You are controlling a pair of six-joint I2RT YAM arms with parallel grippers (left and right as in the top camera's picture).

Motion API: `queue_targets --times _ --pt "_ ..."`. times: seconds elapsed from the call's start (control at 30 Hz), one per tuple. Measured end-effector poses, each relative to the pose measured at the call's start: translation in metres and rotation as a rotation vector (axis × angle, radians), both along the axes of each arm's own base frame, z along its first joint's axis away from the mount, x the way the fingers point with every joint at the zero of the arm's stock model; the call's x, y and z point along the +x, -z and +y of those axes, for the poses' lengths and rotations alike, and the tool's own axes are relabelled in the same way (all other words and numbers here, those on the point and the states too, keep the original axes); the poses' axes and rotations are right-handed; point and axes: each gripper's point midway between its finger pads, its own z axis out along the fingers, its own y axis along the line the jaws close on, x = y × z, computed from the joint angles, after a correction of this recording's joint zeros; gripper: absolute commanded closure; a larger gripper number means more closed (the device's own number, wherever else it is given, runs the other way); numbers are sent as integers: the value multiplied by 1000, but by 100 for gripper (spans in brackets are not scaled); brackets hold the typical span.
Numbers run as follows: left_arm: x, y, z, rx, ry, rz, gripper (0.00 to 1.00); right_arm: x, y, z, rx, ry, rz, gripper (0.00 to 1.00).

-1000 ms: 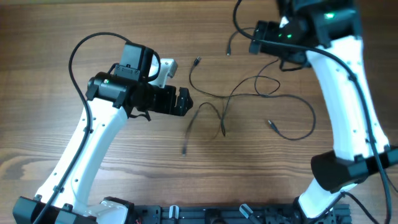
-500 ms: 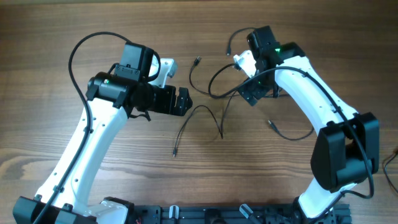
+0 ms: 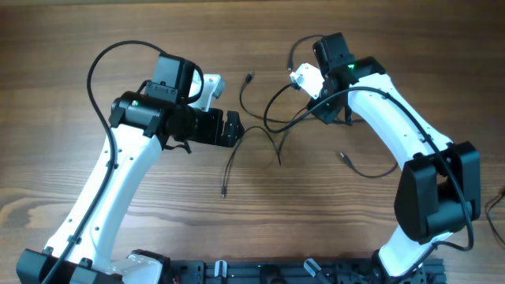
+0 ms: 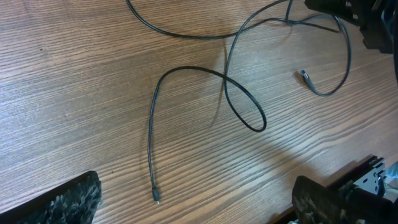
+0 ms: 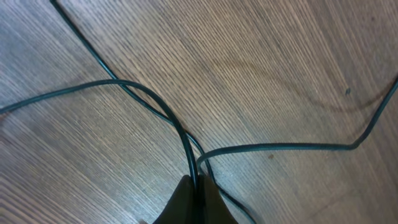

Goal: Untangle cables

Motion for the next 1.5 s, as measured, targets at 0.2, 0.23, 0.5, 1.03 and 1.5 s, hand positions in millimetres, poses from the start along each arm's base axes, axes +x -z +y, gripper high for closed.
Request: queue_targets --times 0.2,0.23,0.5,1.03,1.5 --pt "-1 0 0 1 0 3 0 32 -83 11 113 106 -202 96" --pt "-1 1 0 2 0 5 0 45 -138 15 173 113 -342 96" --pt "-1 1 0 2 0 5 0 -102 -555 7 766 -100 -1359 96" --pt "-4 2 1 6 0 19 0 -69 -535 -36 628 168 -1358 96" --pt "-7 3 2 9 0 31 0 -39 -452 -374 189 1065 -1361 96"
